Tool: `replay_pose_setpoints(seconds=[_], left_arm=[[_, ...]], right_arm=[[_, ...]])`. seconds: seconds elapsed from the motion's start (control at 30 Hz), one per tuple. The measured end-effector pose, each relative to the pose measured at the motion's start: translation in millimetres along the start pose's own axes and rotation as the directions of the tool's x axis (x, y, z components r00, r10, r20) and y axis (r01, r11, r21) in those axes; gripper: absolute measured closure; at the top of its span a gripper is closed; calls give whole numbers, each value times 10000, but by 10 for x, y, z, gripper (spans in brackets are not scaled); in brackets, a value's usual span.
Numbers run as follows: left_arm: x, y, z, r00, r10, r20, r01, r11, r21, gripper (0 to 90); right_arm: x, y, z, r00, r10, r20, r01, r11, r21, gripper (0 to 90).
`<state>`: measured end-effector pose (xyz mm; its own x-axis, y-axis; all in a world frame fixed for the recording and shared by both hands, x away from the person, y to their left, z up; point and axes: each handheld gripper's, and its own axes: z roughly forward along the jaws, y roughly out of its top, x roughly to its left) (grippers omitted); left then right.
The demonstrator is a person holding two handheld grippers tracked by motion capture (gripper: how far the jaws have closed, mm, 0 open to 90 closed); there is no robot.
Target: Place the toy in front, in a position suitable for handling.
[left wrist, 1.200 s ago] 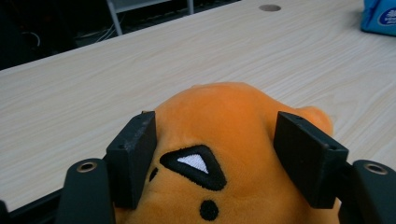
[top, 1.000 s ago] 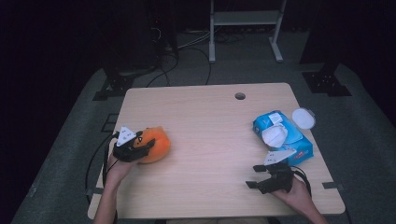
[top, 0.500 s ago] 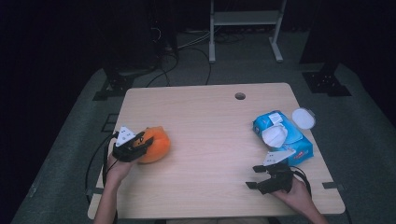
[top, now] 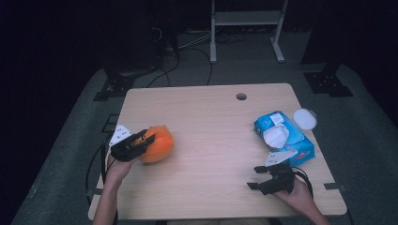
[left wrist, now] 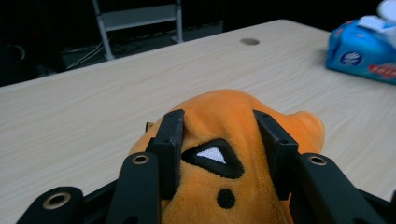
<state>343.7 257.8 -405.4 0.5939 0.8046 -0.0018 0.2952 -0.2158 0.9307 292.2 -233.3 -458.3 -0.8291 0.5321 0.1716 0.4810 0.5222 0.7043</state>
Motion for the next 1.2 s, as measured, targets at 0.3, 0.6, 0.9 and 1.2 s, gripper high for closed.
replay_pose_setpoints(seconds=[0.3,0.6,0.9,1.2], left_arm=[[-289,196,29,9923,549,1109,-507,9979,-405,601],[-691,386,61,9698,1481,1940,-1341,9874,-836,602],[-1163,429,296,9288,2093,3059,-1966,9778,-722,602],[-1511,395,555,8894,2253,3977,-2245,9732,-494,602]], right_arm=[[-2,0,-5,10000,9,21,-9,10000,-23,272],[-13,0,-25,10000,95,31,-94,9999,-118,272],[-47,0,-73,9997,155,162,-149,9992,-371,272],[-115,-8,-190,9985,373,394,-342,9966,-752,272]])
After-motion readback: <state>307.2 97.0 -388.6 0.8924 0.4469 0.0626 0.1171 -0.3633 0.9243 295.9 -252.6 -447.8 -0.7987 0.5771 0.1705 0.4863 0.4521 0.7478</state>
